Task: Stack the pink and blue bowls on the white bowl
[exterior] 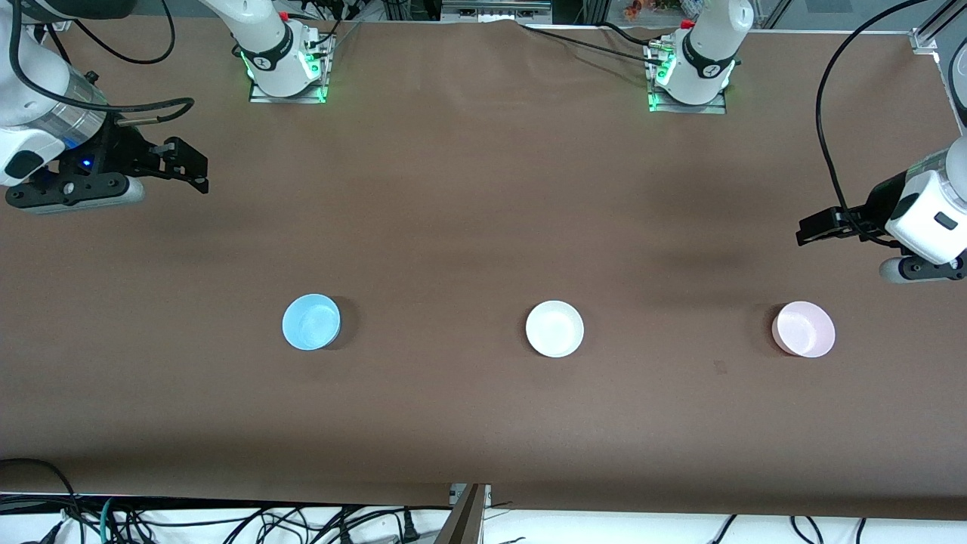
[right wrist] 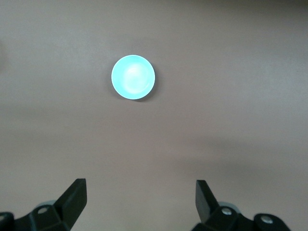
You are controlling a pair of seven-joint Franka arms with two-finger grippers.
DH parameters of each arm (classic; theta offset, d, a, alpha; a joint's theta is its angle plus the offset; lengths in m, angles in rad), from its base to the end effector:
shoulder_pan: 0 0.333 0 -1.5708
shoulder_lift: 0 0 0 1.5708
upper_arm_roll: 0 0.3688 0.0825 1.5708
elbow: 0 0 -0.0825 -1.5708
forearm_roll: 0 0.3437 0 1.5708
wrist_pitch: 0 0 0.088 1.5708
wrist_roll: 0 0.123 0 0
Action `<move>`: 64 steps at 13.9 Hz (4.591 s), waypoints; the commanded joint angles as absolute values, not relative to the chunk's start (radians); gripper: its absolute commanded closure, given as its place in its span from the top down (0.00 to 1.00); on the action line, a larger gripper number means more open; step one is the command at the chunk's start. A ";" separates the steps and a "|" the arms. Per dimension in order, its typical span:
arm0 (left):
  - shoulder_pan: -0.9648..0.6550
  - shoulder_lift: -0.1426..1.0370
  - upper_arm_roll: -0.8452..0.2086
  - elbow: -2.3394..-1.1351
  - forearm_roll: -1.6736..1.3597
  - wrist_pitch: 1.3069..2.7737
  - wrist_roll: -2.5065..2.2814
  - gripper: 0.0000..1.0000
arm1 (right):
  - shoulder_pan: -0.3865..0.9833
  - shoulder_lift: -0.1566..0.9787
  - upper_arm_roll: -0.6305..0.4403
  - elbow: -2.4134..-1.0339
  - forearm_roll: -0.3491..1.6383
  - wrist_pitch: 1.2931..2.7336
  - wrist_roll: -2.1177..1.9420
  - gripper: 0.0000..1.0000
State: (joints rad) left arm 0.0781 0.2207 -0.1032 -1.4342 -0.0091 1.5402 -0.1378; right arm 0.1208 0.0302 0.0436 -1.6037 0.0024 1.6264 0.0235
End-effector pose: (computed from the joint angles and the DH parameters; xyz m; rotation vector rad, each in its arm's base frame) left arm 0.5837 -0.0084 0.5965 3.1089 0.1776 -0.1804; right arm 0.5218 0.0864 0.6362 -3.1308 -0.2207 0.0122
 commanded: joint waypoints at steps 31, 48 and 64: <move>0.084 0.238 -0.104 -1.402 0.000 1.532 -0.138 1.00 | 0.092 0.109 0.041 -1.611 -0.023 1.700 0.034 1.00; 0.092 0.265 -0.094 -1.374 -0.002 1.531 -0.133 1.00 | 0.135 0.524 0.051 -1.715 -0.006 2.222 0.037 1.00; 0.117 0.359 0.213 -1.617 -0.185 1.854 0.329 1.00 | 0.127 0.646 0.051 -1.697 0.040 2.313 0.073 0.00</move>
State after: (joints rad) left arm 0.1165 0.3128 0.1676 -1.5852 -0.1104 1.7904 0.1990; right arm 0.1250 0.6539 0.0442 -1.6998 0.0245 2.3062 0.0436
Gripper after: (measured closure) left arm 0.000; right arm 0.824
